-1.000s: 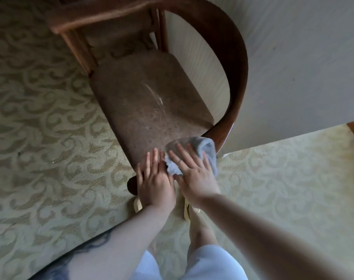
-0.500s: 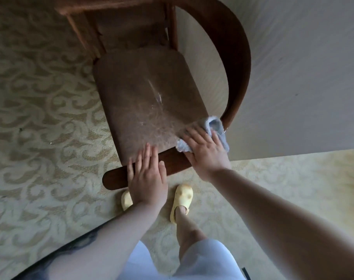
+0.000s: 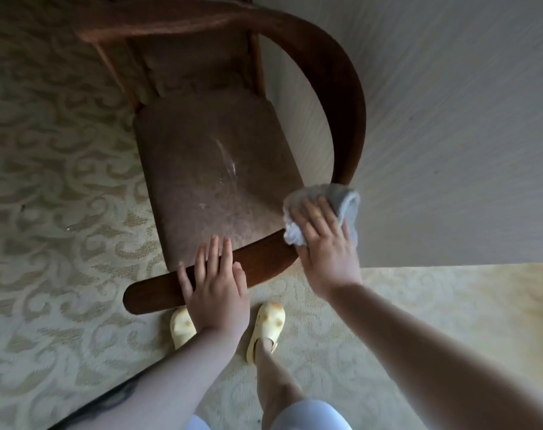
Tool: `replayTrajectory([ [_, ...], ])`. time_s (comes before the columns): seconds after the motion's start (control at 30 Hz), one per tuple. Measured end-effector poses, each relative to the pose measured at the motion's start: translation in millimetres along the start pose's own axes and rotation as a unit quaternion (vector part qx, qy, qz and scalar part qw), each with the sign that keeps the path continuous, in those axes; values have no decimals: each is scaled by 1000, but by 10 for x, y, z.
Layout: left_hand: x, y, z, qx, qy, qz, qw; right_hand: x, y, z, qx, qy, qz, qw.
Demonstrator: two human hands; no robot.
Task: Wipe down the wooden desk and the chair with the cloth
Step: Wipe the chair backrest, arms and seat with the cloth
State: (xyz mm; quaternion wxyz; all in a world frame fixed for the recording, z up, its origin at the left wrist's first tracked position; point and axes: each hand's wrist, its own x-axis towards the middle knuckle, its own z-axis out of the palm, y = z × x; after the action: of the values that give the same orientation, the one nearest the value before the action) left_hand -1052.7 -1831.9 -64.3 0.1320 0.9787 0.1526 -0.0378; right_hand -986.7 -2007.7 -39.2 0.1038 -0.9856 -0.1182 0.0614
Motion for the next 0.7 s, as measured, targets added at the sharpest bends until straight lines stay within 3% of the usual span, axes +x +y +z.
replayTrajectory([
  [0.1, 23, 131, 21, 2, -14, 23, 1000, -70, -241, 56, -5, -85, -123, 989],
  [0.17, 68, 261, 47, 0, -34, 40, 999, 234, -44, -44, -45, -100, -166, 980],
  [0.3, 150, 488, 91, -17, -57, 86, 995, 379, 436, -218, -46, 4, -8, 999],
  [0.43, 193, 692, 108, -25, -70, 95, 993, 83, -21, -52, -7, -34, -76, 997],
  [0.53, 215, 744, 101, -25, -92, 76, 993, 525, 200, -274, -47, -111, -135, 984],
  [0.63, 288, 851, 102, -50, -102, 95, 989, 814, 710, -426, -89, -50, -59, 993],
  [0.7, 367, 988, 131, -73, -107, 118, 985, 660, 660, -315, -36, -13, -31, 999],
])
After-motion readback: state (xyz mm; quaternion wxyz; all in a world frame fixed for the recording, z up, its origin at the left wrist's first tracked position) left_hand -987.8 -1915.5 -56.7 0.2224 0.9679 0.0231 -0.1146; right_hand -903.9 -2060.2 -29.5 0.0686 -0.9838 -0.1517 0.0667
